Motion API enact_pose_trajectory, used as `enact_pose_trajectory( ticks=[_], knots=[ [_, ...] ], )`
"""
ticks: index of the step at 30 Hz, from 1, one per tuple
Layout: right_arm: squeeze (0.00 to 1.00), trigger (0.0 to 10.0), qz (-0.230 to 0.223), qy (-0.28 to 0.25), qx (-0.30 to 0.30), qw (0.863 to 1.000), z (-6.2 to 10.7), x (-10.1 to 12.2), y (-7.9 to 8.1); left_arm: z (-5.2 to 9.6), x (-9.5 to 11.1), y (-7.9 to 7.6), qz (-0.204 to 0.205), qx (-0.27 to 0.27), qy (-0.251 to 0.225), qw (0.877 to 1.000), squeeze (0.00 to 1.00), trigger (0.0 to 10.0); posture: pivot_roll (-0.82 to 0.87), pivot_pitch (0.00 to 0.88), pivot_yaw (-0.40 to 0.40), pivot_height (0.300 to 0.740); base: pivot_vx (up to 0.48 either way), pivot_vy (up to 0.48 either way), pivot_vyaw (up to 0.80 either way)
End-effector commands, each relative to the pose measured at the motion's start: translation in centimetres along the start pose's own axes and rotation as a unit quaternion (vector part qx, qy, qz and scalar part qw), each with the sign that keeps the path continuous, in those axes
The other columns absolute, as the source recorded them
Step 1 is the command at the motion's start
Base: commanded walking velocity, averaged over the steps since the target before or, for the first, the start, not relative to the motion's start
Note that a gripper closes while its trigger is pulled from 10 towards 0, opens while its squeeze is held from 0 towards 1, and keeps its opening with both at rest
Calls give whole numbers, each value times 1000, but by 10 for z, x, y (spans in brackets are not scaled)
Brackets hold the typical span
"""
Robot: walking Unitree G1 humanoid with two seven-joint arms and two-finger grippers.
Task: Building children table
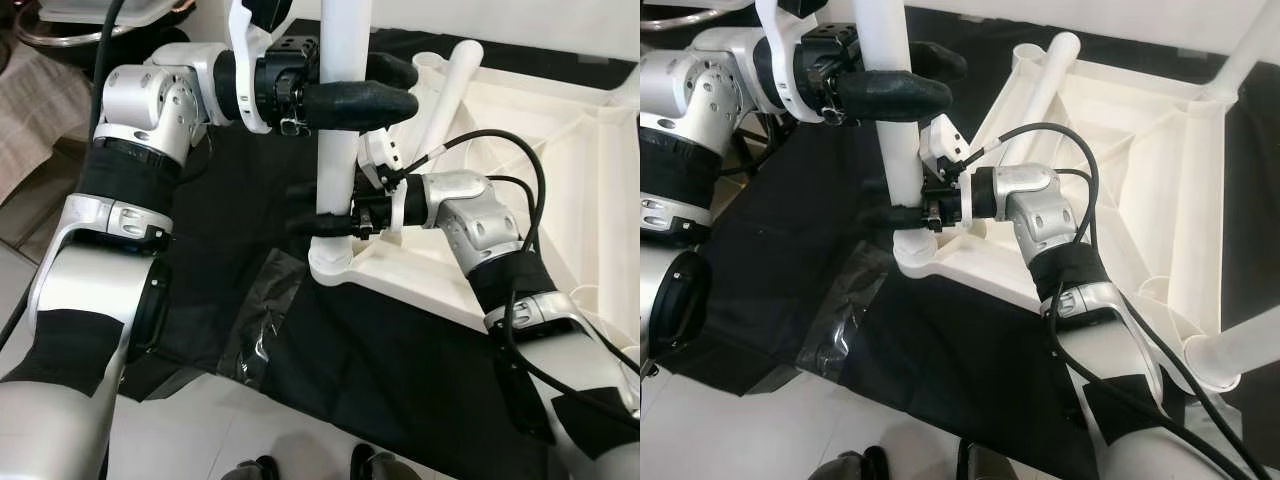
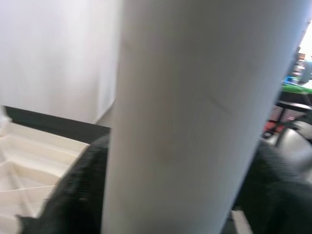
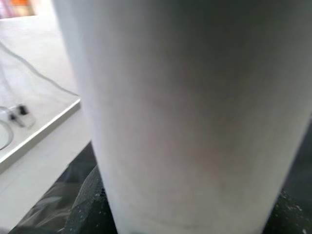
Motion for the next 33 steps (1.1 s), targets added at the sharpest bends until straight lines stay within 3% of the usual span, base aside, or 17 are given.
enact_pose_trajectory(
  ticks=[1, 2, 3, 7, 9, 10, 11, 12, 13, 15, 23, 24, 26, 27, 31, 32, 33],
  knots=[
    [0, 0, -12, 38, -14, 999, -13, -16, 6, -22, -1, 0, -9, -20, 11, 1000, 1000, 10000, -65, 276, 36, 740, 0, 0, 0],
    [0, 0, -22, 47, -33, 998, -12, -21, 6, -20, 0, 5, -16, -1, 7, 1000, 1000, 10000, -70, 273, 31, 740, 0, 0, 0],
    [0, 0, -42, 60, -62, 995, -12, -28, 7, -17, 1, 10, -20, 18, 2, 1000, 0, 10000, -72, 271, 26, 740, 0, 0, 0],
    [0, 0, -64, 76, -94, 991, -12, -37, 10, -14, 3, 13, -21, 32, -4, 999, 0, 10000, -72, 272, 23, 740, 0, 0, 0],
    [0, 0, -99, 104, -148, 979, -16, -51, 16, -12, 4, 16, -26, 45, -5, 999, 0, 10000, -70, 271, 14, 740, 0, 0, 0],
    [0, 0, -131, 129, -233, 955, -18, -67, 21, -10, 4, 18, -28, 54, -6, 998, 0, 10000, -70, 270, 12, 740, 0, 0, 0],
    [0, 0, -131, 129, -233, 955, -18, -67, 21, -10, 4, 18, -28, 54, -6, 998, 0, 10000, -70, 270, 12, 740, 0, 0, 0],
    [0, 0, -171, 141, -273, 936, -27, -78, 43, -8, 3, 20, -30, 60, -5, 998, 0, 10000, -66, 270, 14, 740, 0, 0, 0],
    [0, 0, -171, 141, -273, 936, -27, -78, 43, -8, 3, 20, -30, 60, -5, 998, 0, 10000, -66, 270, 14, 740, 0, 0, 0],
    [0, 0, -224, 133, -315, 913, -41, -82, 71, -7, -2, 24, -38, 74, 3, 997, 0, 10000, -67, 263, 19, 740, 0, 0, 0],
    [0, 0, -207, 127, -326, 914, -42, -76, 66, -8, -4, 27, -55, 82, 11, 995, 0, 9176, -75, 256, 17, 740, 0, 0, 0],
    [0, 0, -203, 128, -328, 914, -41, -75, 63, -8, -4, 27, -58, 83, 12, 995, 0, 1176, -75, 256, 17, 740, 0, 0, 0],
    [0, 0, -199, 130, -333, 912, -39, -72, 60, -8, -5, 26, -64, 81, 16, 995, 0, 0, -74, 256, 18, 740, 0, 0, 0],
    [0, 6784, -188, 131, -334, 914, -36, -68, 56, -8, -5, 24, -71, 78, 23, 994, 0, 0, -74, 255, 20, 740, 0, 0, 0],
    [0, 6784, -181, 134, -337, 914, -35, -65, 54, -8, -6, 23, -77, 77, 29, 994, 0, 0, -74, 255, 20, 740, 0, 0, 0],
    [0, 10000, -168, 133, -338, 916, -32, -61, 50, -6, -7, 22, -83, 78, 35, 993, 0, 0, -73, 255, 22, 740, 0, 0, 0],
    [0, 10000, -155, 130, -345, 917, -29, -55, 46, -4, -7, 22, -92, 81, 41, 992, 0, 0, -72, 254, 20, 740, 0, 0, 0]
  ],
)
Point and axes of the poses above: a point about 5 cm out from each wrist's last joint towards the gripper, its own z axis pointing back from the gripper into the wrist, its own x axis along the axis of the wrist's last joint, y = z × x, the point moved 5 cm from there along -z, pointing out of the wrist towards the gripper, and after that the axes turned 7 degrees about z, right-handed, at the moved point
